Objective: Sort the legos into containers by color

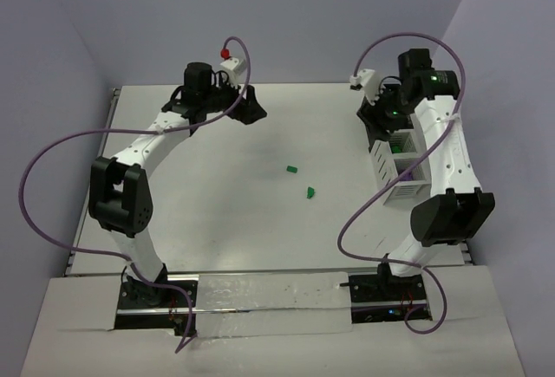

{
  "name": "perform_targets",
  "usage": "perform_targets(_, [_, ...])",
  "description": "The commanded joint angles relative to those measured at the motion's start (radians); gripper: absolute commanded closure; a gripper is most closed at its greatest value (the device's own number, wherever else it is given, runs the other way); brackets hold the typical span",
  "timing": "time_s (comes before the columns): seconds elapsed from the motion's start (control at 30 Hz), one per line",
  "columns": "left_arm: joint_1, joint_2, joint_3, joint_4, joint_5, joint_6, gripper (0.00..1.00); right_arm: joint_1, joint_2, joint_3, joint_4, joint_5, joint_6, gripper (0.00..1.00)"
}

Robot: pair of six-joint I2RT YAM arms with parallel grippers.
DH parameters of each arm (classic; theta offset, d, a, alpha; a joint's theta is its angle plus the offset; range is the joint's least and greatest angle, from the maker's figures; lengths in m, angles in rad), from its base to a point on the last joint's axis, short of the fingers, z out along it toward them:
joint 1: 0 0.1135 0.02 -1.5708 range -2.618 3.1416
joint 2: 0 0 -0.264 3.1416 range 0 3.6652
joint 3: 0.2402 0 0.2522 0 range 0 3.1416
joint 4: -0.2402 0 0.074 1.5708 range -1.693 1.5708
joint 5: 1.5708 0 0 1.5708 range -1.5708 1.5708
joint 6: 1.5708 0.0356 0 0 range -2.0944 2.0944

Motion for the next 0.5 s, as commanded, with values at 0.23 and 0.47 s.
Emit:
perform_targets(0.23, [0.272,-0.086,-0.008,0.104,0.077,-0.272,0.01,0.438,0.201,-0.202,0.381,-0.012,0.381,0.30])
perform_targets(0.47, [0.283,-0.121,-0.064,0.079,0.063,-0.258,0.01,0.550,0.473,-0.017,0.397,0.127,0.380,0.29])
